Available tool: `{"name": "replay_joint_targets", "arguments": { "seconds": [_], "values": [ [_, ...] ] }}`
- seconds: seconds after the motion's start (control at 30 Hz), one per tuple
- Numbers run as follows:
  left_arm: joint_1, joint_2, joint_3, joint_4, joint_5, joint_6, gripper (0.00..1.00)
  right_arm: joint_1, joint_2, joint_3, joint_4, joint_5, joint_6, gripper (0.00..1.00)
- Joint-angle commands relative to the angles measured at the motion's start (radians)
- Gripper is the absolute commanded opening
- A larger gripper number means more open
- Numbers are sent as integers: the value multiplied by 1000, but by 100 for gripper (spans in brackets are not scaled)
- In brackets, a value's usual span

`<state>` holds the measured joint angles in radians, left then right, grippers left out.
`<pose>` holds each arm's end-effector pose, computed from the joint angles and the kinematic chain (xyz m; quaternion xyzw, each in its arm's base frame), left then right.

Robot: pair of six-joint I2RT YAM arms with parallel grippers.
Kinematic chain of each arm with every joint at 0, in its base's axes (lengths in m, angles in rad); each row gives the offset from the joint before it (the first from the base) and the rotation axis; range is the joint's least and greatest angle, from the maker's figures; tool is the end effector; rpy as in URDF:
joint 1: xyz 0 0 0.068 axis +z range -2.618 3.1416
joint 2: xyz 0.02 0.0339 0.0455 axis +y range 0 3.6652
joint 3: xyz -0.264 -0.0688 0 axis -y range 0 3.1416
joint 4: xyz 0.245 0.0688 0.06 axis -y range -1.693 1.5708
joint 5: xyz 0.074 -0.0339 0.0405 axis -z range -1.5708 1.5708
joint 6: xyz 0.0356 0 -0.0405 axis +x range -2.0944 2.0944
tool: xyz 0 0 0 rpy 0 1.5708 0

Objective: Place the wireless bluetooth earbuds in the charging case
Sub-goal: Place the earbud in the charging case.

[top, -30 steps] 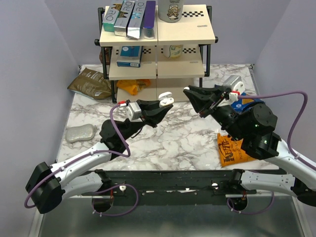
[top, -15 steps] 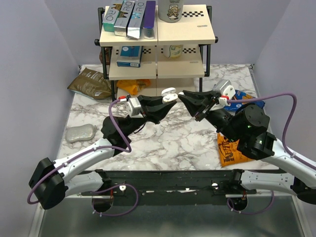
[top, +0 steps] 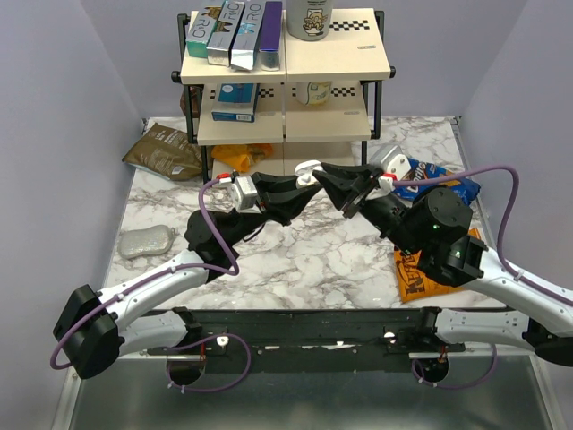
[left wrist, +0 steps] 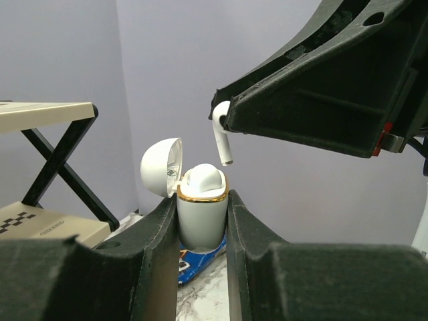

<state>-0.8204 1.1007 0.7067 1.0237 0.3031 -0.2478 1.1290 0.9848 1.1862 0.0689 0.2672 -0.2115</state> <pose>0.1538 -0.1806 0.3738 0.2557 0.3919 -0.5075 0.7235 0.0968 0.1826 0.4702 -0.2896 0.5361 0.2770 0.7430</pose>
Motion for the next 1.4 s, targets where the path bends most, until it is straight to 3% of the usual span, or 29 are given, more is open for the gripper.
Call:
{"name": "replay_joint_targets", "arguments": {
  "seconds": [0.0,0.53,0.97,1.13,1.37],
  "values": [
    [0,-1,27,52,30,-10,0,9,14,-10,46,40,-35,1],
    [0,-15,22,44,24,-10,0,9,15,-45,66,95,-66,1],
    [0,-10,25,44,19,-4,0,9,18,-42,8,49,-46,1],
    [0,-10,24,45,19,-5,0,9,28,-23,-11,59,-40,18],
    [0,-13,22,47,16,-4,0,9,38,-10,-18,67,-34,32]
  ]
}}
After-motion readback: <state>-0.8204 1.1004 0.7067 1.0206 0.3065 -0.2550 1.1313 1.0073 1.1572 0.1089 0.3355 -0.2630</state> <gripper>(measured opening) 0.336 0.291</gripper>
